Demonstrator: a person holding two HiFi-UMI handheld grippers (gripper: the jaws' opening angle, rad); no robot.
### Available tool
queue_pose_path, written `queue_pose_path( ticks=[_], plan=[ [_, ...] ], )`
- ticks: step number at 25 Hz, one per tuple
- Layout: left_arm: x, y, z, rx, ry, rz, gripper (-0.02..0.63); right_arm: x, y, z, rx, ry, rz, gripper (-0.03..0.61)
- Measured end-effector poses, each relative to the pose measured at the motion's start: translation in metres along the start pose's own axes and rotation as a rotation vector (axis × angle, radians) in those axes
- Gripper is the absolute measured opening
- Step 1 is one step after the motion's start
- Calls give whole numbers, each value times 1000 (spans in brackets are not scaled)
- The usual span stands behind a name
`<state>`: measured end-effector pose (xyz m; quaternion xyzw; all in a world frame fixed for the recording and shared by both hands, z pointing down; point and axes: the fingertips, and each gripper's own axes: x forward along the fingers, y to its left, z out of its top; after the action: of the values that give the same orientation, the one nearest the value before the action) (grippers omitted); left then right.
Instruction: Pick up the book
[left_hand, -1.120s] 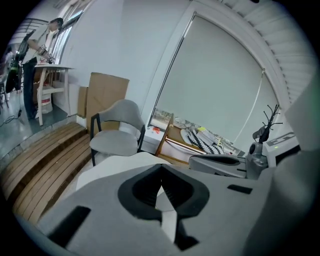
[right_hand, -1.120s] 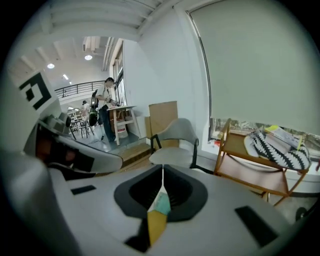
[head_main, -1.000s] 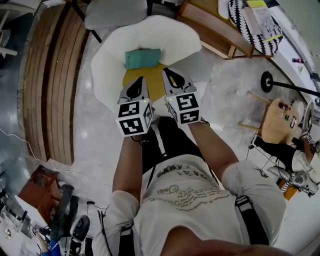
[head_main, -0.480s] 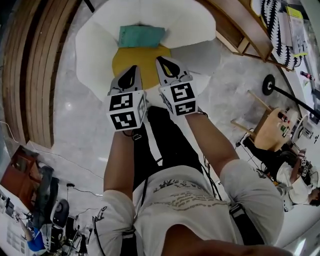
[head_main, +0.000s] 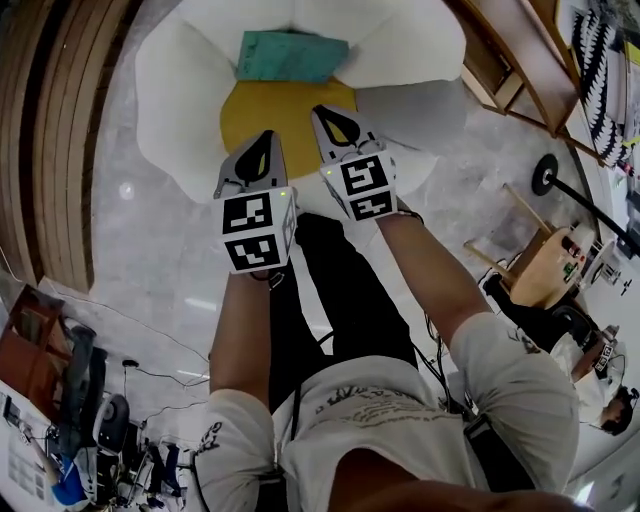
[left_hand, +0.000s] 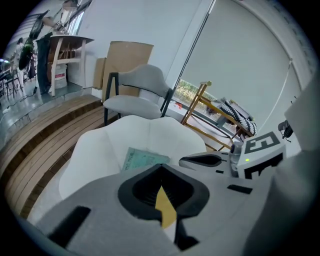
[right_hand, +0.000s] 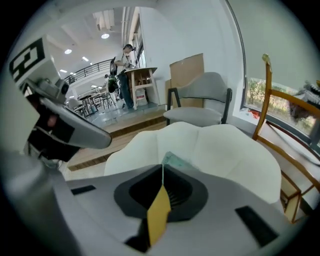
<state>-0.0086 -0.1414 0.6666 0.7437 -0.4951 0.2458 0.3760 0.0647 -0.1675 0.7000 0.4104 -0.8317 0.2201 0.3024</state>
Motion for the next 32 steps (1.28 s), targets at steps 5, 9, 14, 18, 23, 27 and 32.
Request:
queue_pose_path(
  ticks=[5, 9, 14, 18, 23, 27, 32],
  plan=[
    [13, 13, -14, -8, 9, 4, 20, 44, -9, -21, -97, 61, 60, 31],
    [20, 28, -24, -30, 18, 11, 20, 82, -11, -34, -177, 121, 132, 61],
    [24, 40, -29, -42, 24, 25, 20, 130, -21, -40, -355, 217, 208, 172],
    [24, 49, -35, -57, 33, 34, 20, 166, -43, -41, -449, 281, 168, 259],
    [23, 60, -42, -59, 42, 43, 20, 197, -61, -52, -562, 354, 159, 262],
    [25, 66, -51, -58, 58, 46, 20, 215, -68, -54, -610, 398, 173, 267],
    [25, 70, -65, -60, 76, 47, 20, 234, -73, -63, -558, 473, 188, 268]
  ],
)
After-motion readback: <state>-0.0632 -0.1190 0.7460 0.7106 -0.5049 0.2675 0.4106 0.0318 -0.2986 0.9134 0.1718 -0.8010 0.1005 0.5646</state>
